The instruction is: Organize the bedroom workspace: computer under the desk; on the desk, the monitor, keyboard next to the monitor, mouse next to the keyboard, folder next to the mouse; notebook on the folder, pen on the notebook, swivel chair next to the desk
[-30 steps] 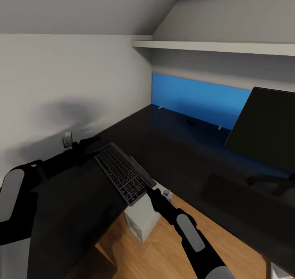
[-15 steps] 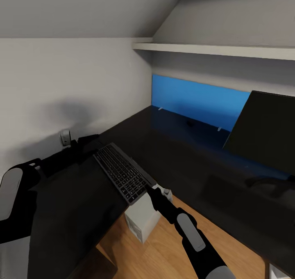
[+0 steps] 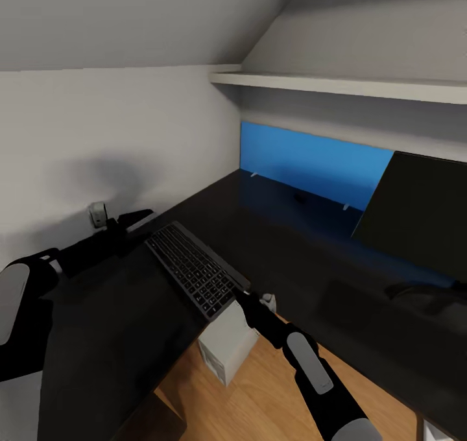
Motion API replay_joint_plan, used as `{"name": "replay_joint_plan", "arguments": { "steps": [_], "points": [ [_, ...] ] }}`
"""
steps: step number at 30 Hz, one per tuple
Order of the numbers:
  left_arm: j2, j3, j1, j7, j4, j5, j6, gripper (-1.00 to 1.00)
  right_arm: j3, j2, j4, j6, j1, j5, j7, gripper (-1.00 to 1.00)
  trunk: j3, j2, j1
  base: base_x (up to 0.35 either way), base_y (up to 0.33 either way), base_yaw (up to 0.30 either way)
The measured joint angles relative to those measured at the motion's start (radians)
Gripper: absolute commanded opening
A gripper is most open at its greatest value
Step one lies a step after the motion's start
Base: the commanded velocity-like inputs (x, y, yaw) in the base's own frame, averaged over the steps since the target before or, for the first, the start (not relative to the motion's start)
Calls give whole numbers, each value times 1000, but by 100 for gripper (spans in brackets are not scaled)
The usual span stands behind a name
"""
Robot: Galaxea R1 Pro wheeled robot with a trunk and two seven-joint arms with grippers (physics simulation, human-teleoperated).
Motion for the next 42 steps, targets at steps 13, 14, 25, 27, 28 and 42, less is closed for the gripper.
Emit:
{"name": "replay_joint_plan", "arguments": {
  "steps": [13, 14, 25, 27, 28, 42],
  "points": [
    [21, 11, -15, -34, 0, 1, 0, 100, -70, -160, -123, 200, 11, -5, -5, -100, 41, 91, -50, 0, 0, 0],
    [22, 28, -16, -37, 0, 1, 0, 100, -81, -185, -152, 230, 14, -10, -5, -100, 44, 98, -54, 0, 0, 0],
    [55, 80, 12, -175, 0, 8, -1, 100, -186, -314, -245, 484, 19, -64, -5, -100, 78, 175, -96, 0, 0, 0],
    [55, 80, 29, -191, 0, 9, -1, 100, -206, -337, -261, 560, 19, -72, -6, -100, 85, 189, -104, 0, 0, 0],
    [54, 80, 36, -195, 0, 10, -1, 100, -216, -345, -265, 580, 19, -73, -5, -100, 88, 196, -107, 0, 0, 0],
    [49, 76, 126, -269, -1, 8, -1, 100, -302, -493, -278, 642, 21, -76, 72, -100, 135, 294, -161, 0, 0, 0]
  ]
}}
